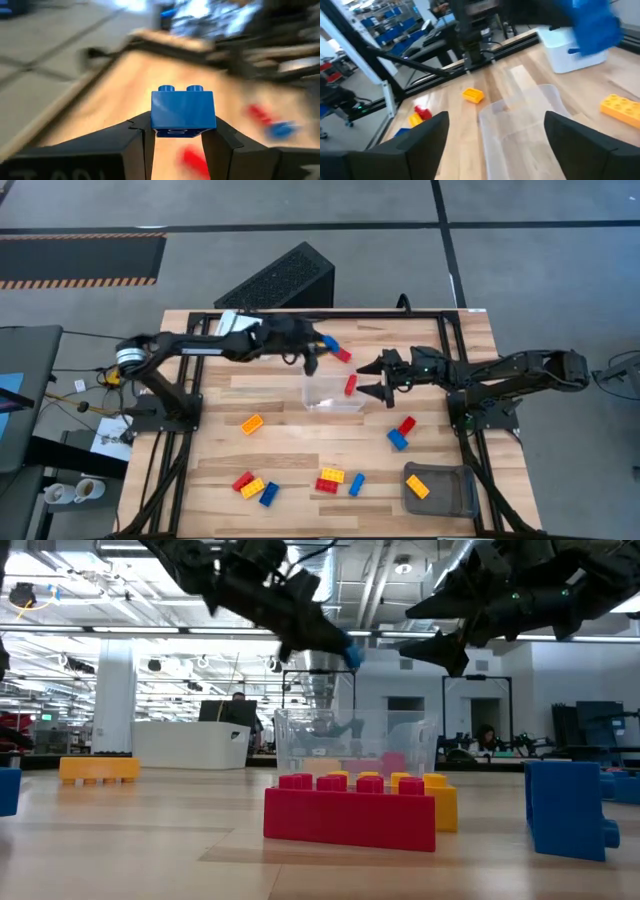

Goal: Sort & place blocks by color
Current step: Put the blue game piece into the white bin

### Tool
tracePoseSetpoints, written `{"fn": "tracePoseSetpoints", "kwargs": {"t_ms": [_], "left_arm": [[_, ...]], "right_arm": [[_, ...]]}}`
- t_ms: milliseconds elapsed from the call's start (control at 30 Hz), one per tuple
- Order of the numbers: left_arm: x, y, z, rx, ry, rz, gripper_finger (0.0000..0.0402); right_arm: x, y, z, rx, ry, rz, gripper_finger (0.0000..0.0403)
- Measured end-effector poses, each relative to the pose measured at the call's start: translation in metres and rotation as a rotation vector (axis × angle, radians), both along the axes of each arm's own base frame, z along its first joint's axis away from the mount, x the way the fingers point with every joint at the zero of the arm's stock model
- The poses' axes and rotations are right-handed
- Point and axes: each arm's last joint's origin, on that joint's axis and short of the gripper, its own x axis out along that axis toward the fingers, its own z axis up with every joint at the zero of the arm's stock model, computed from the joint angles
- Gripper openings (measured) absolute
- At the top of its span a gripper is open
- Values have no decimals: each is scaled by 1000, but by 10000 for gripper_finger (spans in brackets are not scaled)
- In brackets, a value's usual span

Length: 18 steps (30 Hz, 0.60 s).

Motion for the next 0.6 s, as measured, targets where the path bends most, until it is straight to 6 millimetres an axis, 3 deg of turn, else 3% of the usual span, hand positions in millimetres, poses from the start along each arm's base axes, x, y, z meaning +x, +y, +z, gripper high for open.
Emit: {"fn": "tracePoseSetpoints", "kwargs": {"t_ms": [167,333,600], "left_arm": [[-42,4,18,179,273,388,93],[-75,14,21,219,446,588,93],[-115,47,-26,-15,615,686,93]], "right_arm": [[0,-1,0,-2,2,-8,372],[0,-2,0,-5,-1,-16,372],[0,-3,0,-6,-2,-22,369]]}}
